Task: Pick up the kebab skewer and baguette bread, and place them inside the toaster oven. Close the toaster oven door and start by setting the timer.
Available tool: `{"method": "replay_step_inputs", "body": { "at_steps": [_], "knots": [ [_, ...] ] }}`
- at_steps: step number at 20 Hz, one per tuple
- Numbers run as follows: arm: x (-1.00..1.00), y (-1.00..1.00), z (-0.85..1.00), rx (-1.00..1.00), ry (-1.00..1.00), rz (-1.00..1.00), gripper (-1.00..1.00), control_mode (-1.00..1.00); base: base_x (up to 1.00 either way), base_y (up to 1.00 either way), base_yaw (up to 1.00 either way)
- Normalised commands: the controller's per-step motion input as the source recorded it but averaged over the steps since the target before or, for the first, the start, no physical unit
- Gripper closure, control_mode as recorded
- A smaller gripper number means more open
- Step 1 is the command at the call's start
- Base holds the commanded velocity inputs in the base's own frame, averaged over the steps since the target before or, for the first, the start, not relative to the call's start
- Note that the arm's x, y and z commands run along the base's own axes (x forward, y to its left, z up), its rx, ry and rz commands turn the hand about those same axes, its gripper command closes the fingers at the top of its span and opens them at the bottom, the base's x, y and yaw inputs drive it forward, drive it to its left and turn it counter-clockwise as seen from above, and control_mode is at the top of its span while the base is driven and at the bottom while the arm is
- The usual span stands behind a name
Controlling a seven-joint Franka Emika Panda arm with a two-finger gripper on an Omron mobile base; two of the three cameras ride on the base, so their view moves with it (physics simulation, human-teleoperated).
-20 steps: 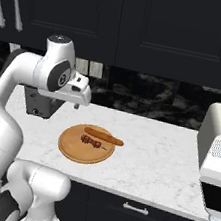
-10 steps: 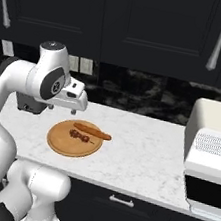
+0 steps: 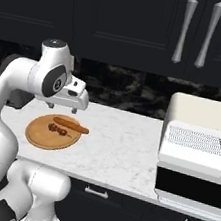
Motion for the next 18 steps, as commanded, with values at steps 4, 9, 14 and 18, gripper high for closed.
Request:
{"method": "replay_step_inputs", "body": {
  "at_steps": [4,9,14,18],
  "knots": [
    [0.0,0.0,0.0,0.0,0.0,0.0,-1.0,1.0,0.0,-0.56,0.0],
    [0.0,0.0,0.0,0.0,0.0,0.0,-1.0,1.0,0.0,-0.58,0.0],
    [0.0,0.0,0.0,0.0,0.0,0.0,-1.0,1.0,0.0,-0.51,0.0],
    [0.0,0.0,0.0,0.0,0.0,0.0,-1.0,1.0,0.0,-0.43,0.0]
  ]
}}
